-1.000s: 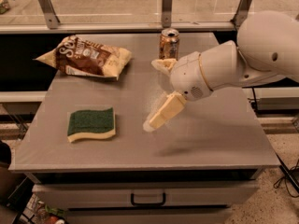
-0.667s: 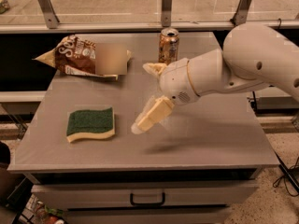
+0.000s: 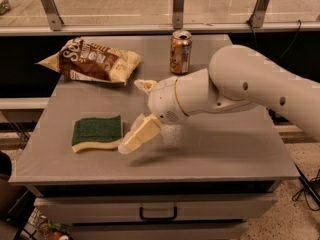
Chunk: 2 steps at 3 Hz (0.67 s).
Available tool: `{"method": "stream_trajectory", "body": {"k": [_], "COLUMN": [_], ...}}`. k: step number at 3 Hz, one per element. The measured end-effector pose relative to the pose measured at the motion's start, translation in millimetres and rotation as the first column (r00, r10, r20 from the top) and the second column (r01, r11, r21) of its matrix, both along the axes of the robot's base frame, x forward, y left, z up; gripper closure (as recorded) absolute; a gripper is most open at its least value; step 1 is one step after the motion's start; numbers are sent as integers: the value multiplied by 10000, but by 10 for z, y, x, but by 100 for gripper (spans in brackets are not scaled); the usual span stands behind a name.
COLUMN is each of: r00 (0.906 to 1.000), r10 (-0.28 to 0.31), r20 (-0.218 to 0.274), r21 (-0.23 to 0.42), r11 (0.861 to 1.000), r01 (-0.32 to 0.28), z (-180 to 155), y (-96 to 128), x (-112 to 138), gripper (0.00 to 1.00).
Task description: Pick sponge
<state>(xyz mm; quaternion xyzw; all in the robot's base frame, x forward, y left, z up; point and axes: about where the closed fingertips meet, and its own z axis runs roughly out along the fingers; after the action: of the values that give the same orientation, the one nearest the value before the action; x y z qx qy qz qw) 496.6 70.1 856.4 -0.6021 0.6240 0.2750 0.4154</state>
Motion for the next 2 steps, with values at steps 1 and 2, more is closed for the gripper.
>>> {"method": "stream_trajectory", "body": {"k": [1, 2], "r00": [9991, 9967], "r10": [410, 767], "r20": [-89, -253], "r21": [8, 18], "r11": [9992, 9971], "r01": [-410, -767], "z": [-91, -204], "y": [226, 393], "x": [-60, -80], "gripper": [0, 0]}}
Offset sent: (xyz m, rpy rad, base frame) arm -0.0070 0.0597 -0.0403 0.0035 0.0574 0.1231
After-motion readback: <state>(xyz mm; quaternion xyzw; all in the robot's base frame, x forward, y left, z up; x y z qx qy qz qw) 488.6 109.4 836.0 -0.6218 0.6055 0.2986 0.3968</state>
